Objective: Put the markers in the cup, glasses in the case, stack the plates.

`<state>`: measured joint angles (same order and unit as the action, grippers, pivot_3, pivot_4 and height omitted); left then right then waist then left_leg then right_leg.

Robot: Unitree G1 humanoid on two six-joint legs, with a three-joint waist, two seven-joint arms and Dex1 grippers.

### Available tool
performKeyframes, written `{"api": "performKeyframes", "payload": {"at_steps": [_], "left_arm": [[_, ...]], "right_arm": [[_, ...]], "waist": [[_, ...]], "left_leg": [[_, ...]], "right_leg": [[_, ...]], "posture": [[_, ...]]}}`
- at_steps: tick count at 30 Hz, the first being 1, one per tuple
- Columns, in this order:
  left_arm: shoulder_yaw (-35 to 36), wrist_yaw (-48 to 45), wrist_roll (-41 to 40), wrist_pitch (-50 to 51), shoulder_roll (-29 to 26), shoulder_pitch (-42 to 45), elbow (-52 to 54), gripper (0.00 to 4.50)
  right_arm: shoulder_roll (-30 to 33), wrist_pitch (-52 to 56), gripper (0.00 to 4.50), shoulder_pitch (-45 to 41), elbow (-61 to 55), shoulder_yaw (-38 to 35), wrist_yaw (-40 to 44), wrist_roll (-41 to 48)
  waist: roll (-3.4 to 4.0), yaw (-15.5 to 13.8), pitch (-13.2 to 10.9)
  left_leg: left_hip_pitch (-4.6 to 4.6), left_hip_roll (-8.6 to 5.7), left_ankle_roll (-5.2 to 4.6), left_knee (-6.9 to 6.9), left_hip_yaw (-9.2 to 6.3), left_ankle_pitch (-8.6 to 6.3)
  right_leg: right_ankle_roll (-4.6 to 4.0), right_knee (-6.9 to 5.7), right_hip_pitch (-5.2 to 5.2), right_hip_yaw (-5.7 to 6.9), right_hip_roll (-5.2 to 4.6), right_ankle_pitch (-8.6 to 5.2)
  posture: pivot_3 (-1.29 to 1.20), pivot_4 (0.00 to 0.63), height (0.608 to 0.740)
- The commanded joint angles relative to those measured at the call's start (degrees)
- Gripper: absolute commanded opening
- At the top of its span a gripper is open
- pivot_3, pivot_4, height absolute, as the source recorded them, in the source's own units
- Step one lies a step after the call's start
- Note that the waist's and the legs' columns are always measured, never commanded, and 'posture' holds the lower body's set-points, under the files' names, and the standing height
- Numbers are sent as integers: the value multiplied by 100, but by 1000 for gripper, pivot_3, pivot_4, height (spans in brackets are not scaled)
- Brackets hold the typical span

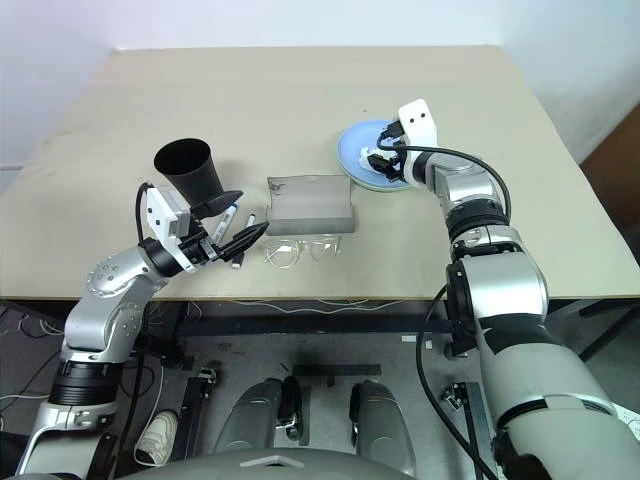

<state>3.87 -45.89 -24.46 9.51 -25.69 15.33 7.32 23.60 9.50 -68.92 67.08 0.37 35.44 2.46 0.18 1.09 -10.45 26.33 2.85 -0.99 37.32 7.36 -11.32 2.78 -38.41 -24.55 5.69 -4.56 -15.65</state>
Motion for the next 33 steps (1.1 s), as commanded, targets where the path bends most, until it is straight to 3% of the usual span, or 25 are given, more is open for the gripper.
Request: {"api": "performKeyframes", "payload": {"at_steps": [1, 4, 9, 16, 24, 33], "left_arm": [[172, 1, -120, -59, -61, -19, 258, 4093], [219, -13, -144, -35, -96, -39, 286, 4093], [507, -301, -529, 276, -412, -217, 319, 4093], [1015, -837, -932, 692, -1120, -631, 201, 4093], [1138, -1307, -1020, 782, -1472, -1259, 210, 4093], [847, -1241, -819, 518, -1135, -1307, 229, 4093]], "right_arm": [[173, -146, 3268, 82, -624, -115, 367, 90], [278, 266, 3268, 256, -1280, -307, 878, 434], [624, 2028, 3268, 1149, -3869, -202, 2268, 1382], [870, 3290, 3268, 1736, -5650, 373, 2783, 1748], [477, 3492, 3268, 1570, -5654, 1442, 3241, 1586], [224, 3137, 3268, 881, -4503, 2461, 3930, 943]], "waist": [[0, -2, 0], [0, -7, 0], [0, -8, 0], [0, 16, 0], [-2, 2, 1], [-2, 11, 1]], "left_leg": [[0, 0, 0, 0, 0, 0], [0, 0, 0, -1, 1, 0], [0, 2, -7, -5, -1, -4], [-6, 8, -26, -5, -3, -20], [5, 7, -11, -10, -1, -29], [15, 4, -12, -14, 3, -30]], "right_leg": [[0, 0, 0, -1, 0, 0], [1, 0, -1, -3, 0, 0], [0, 1, -3, -8, -2, 0], [-19, 1, -7, -9, -5, 9], [-45, 13, -24, -13, -15, 1], [-56, 20, -50, -14, -25, 7]], "posture": [[0, 150, 710], [0, 150, 710], [0, 150, 710], [0, 150, 710], [0, 150, 710], [0, 150, 710]]}}
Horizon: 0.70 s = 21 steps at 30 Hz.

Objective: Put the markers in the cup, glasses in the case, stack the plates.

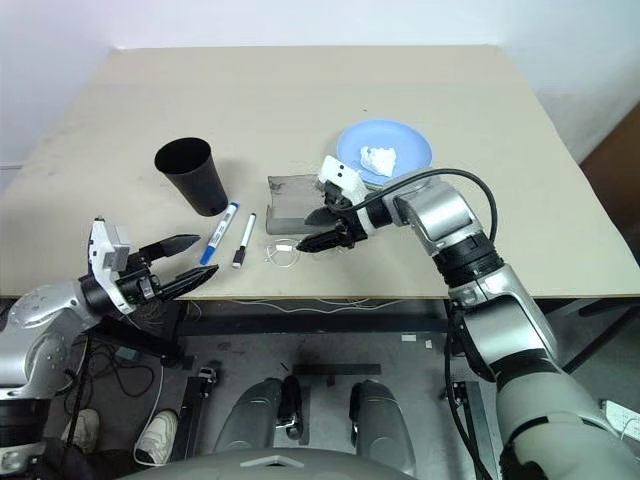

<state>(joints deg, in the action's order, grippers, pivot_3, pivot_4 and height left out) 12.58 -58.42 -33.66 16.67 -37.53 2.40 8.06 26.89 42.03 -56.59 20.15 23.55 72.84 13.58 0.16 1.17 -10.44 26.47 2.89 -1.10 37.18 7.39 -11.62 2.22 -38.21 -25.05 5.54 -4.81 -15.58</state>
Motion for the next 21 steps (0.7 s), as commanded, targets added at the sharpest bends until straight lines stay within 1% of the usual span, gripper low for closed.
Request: {"api": "performKeyframes", "payload": {"at_steps": [1, 9, 21], "left_arm": [[-51, 15, 130, -227, 73, -13, 143, 4093], [-200, 66, 246, -387, 284, -74, 198, 4093], [-287, 108, 299, -467, 401, -139, 274, 4093]], "right_arm": [[-137, -134, 3268, -428, 290, 214, 242, -233], [-495, -473, 3268, -920, 1260, 614, 557, -819], [-947, -776, 3268, -1352, 2156, 773, 892, -1421]], "waist": [[0, 5, 0], [0, 17, 0], [0, 31, 0]], "left_leg": [[1, 0, 0, -2, 1, 0], [3, 1, 1, -7, 8, 1], [4, 1, 2, -8, 8, 0]], "right_leg": [[-1, 0, -2, 0, 0, 0], [-2, -1, -6, -4, 1, 2], [-4, -1, -15, -5, -2, 4]], "posture": [[0, 150, 710], [0, 150, 710], [0, 150, 710]]}}
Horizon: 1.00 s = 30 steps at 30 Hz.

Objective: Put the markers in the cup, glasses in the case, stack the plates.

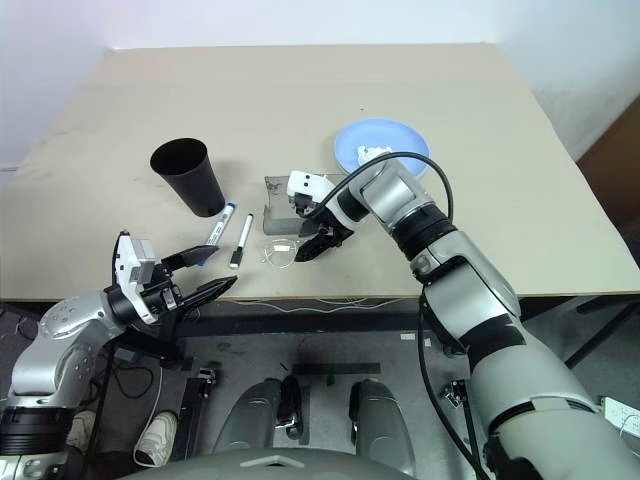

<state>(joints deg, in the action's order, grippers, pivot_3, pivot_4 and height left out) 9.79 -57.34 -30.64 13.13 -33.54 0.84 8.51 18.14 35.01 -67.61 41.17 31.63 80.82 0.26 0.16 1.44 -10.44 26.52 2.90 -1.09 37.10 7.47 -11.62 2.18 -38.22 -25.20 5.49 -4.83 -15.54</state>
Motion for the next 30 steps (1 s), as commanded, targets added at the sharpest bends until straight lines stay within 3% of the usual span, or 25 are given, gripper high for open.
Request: {"api": "performKeyframes", "payload": {"at_steps": [1, 7, 10, 12, 23, 26, 30], "left_arm": [[-11, 8, 9, -134, 15, 20, 222, 4093], [14, -1, 29, -222, 87, 99, 66, 4093], [1, -28, 57, -286, 100, 129, -30, 4093], [2, -11, 41, -300, 136, 154, -46, 4093], [-76, 63, 140, -379, 323, 95, 5, 4093], [-71, 93, 107, -332, 321, 101, 62, 4093], [-60, 208, 23, -161, 277, 147, 255, 4093]], "right_arm": [[-85, -83, 3268, -261, 85, -44, 114, -121], [-139, -173, 3268, -294, 204, -84, 166, -289], [-169, -204, 2697, -319, 232, -116, 184, -322], [-198, -214, 2027, -338, 256, -133, 186, -342], [-328, -323, 2027, -379, 294, -119, 257, -493], [-342, -321, 1535, -400, 291, -146, 295, -478], [-348, -334, 141, -407, 308, -149, 299, -487]], "waist": [[0, 9, 0], [0, 101, 0], [0, 114, 0], [0, 121, 0], [0, 110, 0], [0, 115, 0], [0, 117, 0]], "left_leg": [[0, 0, 0, 0, 0, 0], [0, -2, 0, -2, 0, 0], [0, -1, 0, -2, 1, 0], [0, -1, 0, -3, 2, 0], [1, -2, 0, -5, 4, 0], [1, -2, 0, -5, 4, 0], [1, -1, 1, -7, 4, 0]], "right_leg": [[0, 0, 0, 0, -1, 0], [-1, 0, 0, 0, -5, 1], [-1, -1, 1, 0, -5, 1], [1, -1, 0, 0, -5, 3], [4, -1, -2, 0, -6, 5], [0, 0, -3, 0, -7, 3], [-2, 0, -5, 0, -7, 2]], "posture": [[0, 150, 710], [0, 150, 710], [0, 150, 710], [0, 150, 710], [0, 150, 710], [0, 150, 710], [0, 150, 710]]}}
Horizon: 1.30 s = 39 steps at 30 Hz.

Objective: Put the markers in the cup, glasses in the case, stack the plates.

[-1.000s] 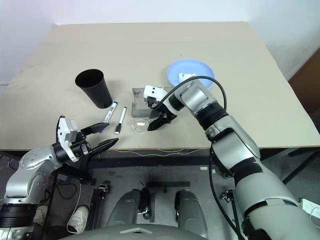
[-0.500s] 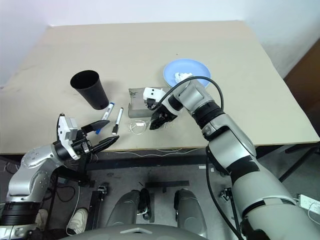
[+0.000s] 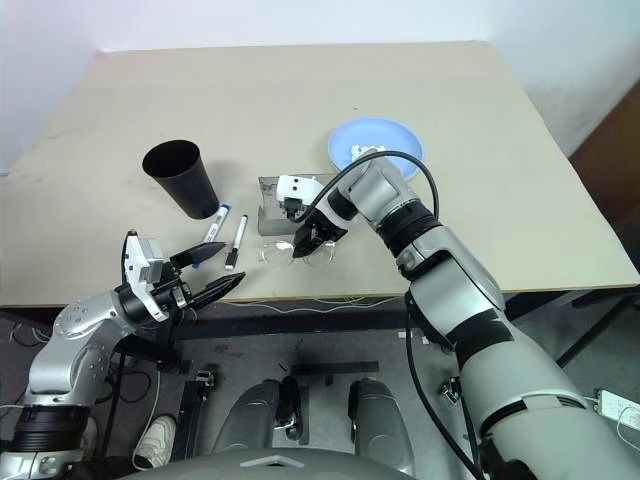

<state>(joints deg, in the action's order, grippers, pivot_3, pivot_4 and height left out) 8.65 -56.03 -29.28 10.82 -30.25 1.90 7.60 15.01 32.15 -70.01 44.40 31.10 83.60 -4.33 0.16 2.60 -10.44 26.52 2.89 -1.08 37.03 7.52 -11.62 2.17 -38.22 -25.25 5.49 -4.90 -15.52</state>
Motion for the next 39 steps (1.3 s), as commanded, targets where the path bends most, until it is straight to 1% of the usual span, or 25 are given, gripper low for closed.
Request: {"api": "performKeyframes", "payload": {"at_steps": [1, 11, 18, 23, 25, 28, 33, 36, 39], "left_arm": [[55, 112, -133, 124, -66, 51, 408, 4093], [58, 225, -214, 390, -118, 171, 550, 4093], [60, 184, -242, 379, -123, 207, 481, 4093], [30, 116, -204, 280, -82, 192, 372, 4093], [30, 87, -198, 259, -78, 185, 348, 4093], [40, 41, -189, 223, -85, 176, 305, 4093], [88, 24, -220, 257, -131, 176, 331, 4093], [110, 21, -227, 276, -152, 147, 366, 4093], [138, 44, -245, 292, -154, 113, 412, 4093]], "right_arm": [[-42, -54, 39, -172, 4, -100, 18, -42], [33, -20, 39, -203, -94, -165, 99, -41], [358, 155, 39, -325, -521, -471, 489, 255], [506, 179, 39, -522, -519, -785, 607, 475], [511, 97, 39, -648, -348, -902, 514, 492], [447, -221, 39, -952, 236, -1087, 180, 409], [244, -1134, 39, -1328, 1250, -1317, -555, 255], [129, -1637, 39, -1416, 1661, -1360, -702, 165], [16, -1922, 39, -1463, 1980, -1341, -776, 59]], "waist": [[-1, 12, 1], [-1, 8, 1], [-1, -8, 0], [0, 1, 0], [0, 5, 0], [1, 3, 0], [0, 3, 0], [0, 4, 0], [1, 5, 0]], "left_leg": [[-2, 0, 0, -1, 0, 0], [-3, 1, 2, -1, 3, 1], [3, 0, 2, -1, 6, 1], [3, 0, 2, -6, 7, 0], [3, 0, 2, -8, 9, 0], [4, 0, 2, -10, 11, 0], [3, 0, 3, -11, 11, 0], [5, -1, 3, -17, 13, 0], [18, -1, 3, -17, 16, 1]], "right_leg": [[0, 0, 1, 0, 0, 0], [-8, 0, 0, 1, -3, 7], [-8, 2, -6, 1, -7, 7], [-8, 5, -7, 1, -7, 7], [-8, 5, -8, 1, -7, 7], [-8, 5, -9, 1, -7, 7], [-8, 10, -9, 1, -8, 7], [-8, 14, -9, 1, -8, 7], [-7, 12, -6, 1, -7, 8]], "posture": [[0, 150, 710], [0, 150, 710], [0, 150, 710], [0, 150, 710], [0, 150, 710], [0, 150, 710], [0, 150, 710], [0, 150, 710], [0, 150, 710]]}}
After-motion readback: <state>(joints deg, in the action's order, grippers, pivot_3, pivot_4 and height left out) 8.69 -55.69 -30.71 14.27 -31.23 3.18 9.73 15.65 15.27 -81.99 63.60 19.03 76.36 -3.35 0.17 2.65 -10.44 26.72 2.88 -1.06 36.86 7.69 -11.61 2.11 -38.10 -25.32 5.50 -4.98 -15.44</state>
